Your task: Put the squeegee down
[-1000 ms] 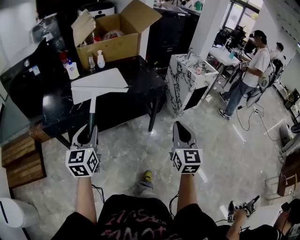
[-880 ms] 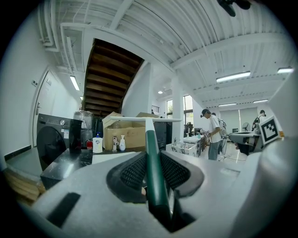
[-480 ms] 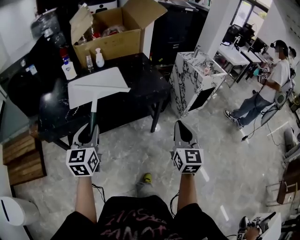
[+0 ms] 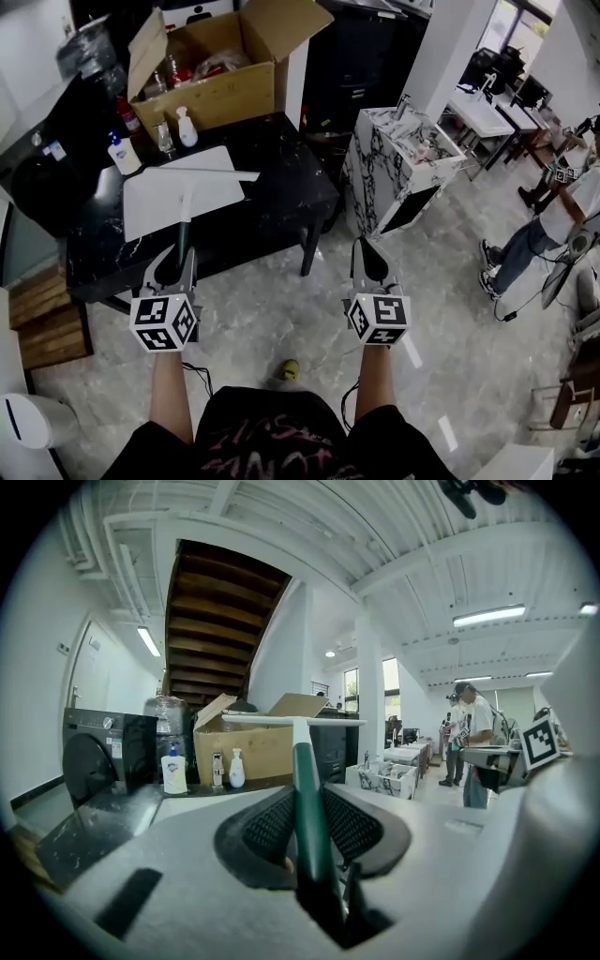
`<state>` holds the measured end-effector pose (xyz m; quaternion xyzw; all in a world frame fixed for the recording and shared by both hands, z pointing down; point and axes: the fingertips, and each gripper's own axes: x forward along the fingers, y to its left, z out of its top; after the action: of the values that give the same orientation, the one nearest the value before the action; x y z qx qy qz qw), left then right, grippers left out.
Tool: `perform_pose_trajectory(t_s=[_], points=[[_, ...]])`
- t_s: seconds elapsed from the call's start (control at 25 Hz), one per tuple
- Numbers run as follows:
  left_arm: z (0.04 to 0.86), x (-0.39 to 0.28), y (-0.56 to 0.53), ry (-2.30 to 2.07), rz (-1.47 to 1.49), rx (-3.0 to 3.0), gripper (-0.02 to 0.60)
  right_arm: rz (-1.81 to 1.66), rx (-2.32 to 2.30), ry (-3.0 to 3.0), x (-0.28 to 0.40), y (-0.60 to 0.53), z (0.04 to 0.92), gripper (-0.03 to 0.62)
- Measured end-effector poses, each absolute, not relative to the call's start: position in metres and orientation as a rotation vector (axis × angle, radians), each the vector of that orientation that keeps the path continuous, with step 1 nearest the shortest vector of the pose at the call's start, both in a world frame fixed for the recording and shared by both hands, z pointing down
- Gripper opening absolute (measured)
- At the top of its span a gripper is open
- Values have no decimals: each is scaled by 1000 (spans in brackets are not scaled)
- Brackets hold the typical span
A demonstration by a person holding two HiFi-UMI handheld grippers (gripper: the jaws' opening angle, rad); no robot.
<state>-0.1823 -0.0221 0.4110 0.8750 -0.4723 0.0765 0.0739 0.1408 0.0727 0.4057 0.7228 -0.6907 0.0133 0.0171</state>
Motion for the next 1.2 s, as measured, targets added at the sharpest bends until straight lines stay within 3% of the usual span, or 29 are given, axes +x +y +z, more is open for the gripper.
perform_pose_trajectory(t_s=[0.68, 1.2], points=[[408, -142, -94, -1483, 236, 2624, 99, 71, 2144, -2252, 164, -25, 422, 2], [422, -114, -213, -1409, 233, 2638, 100, 76, 2142, -2189, 183, -135, 432, 2]])
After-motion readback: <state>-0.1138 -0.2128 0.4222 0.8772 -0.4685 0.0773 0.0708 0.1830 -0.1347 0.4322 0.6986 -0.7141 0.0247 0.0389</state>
